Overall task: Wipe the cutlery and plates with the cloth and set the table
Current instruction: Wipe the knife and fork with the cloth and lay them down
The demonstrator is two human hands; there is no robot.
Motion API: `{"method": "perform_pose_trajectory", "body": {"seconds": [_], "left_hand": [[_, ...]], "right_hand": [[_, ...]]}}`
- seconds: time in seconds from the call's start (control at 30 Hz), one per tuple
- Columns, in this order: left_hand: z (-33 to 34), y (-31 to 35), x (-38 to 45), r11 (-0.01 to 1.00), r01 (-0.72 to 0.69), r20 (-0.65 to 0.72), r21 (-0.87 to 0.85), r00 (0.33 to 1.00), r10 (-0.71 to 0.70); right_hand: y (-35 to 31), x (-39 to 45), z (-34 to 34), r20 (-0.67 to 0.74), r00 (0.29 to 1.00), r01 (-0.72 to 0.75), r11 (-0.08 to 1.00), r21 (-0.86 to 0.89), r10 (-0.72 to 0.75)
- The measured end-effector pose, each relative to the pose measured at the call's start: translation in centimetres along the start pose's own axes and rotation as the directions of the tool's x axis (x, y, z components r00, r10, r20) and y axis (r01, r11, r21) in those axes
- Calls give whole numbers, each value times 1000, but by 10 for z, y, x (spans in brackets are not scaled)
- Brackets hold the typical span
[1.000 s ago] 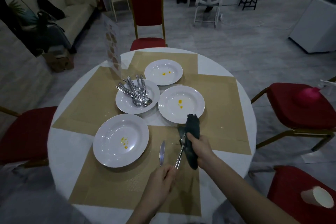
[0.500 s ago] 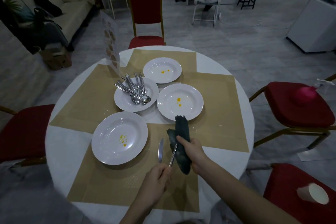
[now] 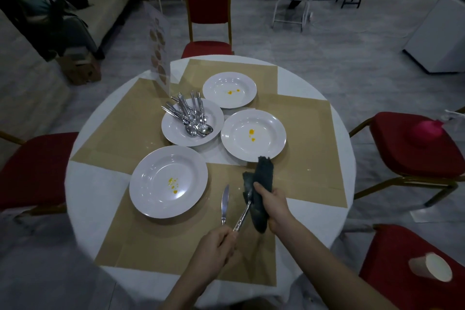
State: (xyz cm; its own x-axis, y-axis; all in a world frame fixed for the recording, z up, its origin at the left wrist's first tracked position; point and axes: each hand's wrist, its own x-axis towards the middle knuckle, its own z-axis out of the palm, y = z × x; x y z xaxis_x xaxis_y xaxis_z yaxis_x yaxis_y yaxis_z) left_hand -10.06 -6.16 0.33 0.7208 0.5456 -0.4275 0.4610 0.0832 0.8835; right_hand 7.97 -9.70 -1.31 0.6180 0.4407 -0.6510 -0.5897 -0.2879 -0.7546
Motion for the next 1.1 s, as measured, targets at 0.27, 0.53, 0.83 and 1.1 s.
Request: {"method": "perform_pose_trajectory", "body": {"seconds": [0.27, 0.53, 0.83, 1.1], "left_hand": [[-5, -1, 1, 1000, -1, -65, -11, 998, 1], [-3, 9, 9, 998, -20, -135, 68, 990, 29], [2, 8, 9, 998, 2, -141, 56, 990, 6], [1, 6, 10, 992, -1, -131, 124, 991, 17]], "right_hand": [[18, -19, 15, 113, 990, -81, 996, -40, 85], [25, -31, 22, 154, 988, -28, 998, 59, 19], [17, -27, 18, 129, 991, 21, 1000, -9, -20], [21, -22, 19, 108, 994, -32, 999, 26, 29]]}}
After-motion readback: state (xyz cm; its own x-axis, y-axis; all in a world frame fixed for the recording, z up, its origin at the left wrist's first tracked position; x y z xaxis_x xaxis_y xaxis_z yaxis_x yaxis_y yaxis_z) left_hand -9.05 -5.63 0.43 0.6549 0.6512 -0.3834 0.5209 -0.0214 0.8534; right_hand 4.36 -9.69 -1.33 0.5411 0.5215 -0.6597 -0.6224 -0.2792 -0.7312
